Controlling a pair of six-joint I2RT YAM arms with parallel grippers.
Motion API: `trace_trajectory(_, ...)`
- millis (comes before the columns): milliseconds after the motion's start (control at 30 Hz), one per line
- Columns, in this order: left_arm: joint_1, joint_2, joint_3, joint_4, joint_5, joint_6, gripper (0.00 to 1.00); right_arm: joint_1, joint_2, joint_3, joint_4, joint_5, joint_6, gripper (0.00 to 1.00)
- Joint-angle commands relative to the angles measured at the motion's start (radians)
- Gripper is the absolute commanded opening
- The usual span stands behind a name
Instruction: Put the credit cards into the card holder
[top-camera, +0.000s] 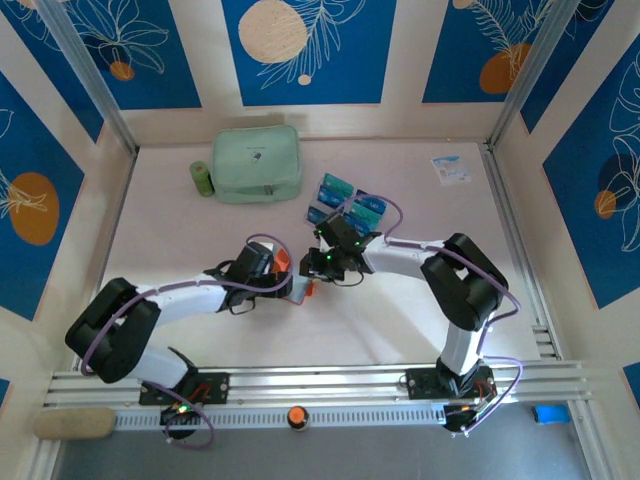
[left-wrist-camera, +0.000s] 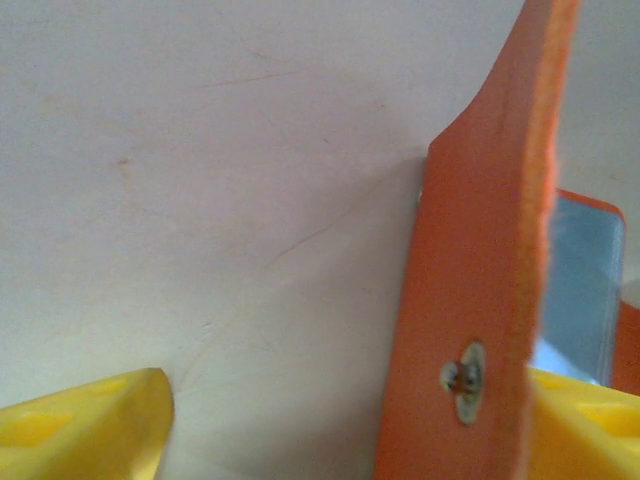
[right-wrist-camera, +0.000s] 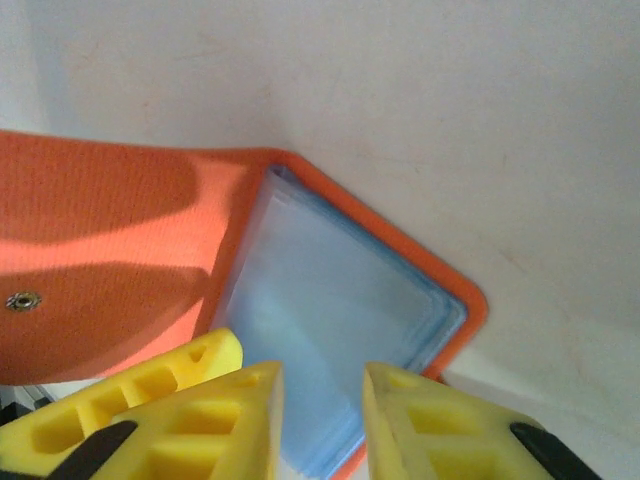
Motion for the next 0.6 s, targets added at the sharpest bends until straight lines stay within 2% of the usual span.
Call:
trace_trajectory(0, 0.0, -0.027, 0.004, -0.025, 0.053, -0.014, 0.87, 0.015, -0.09, -0.025, -0.073, 0.086, -0.02, 0.33)
trace_trajectory(200, 0.002, -0.11, 0.059, -0.107, 0.023, -0.001, 0.97, 0.04, -0.138, -0.052, -0.14, 0.173, -0.03, 0.45)
trace_trajectory(233, 0.003, -0.121, 0.068, -0.12, 0.019, 0.001, 1.0, 0.044, -0.131, -0.051, -0.141, 0.172, -0.029, 0.45)
trace_trajectory(567, 0.006, -0.157, 0.171, -0.24, -0.01, 0.026, 1.0, 0.099, -0.024, 0.005, -0.167, 0.204, -0.01, 0.45)
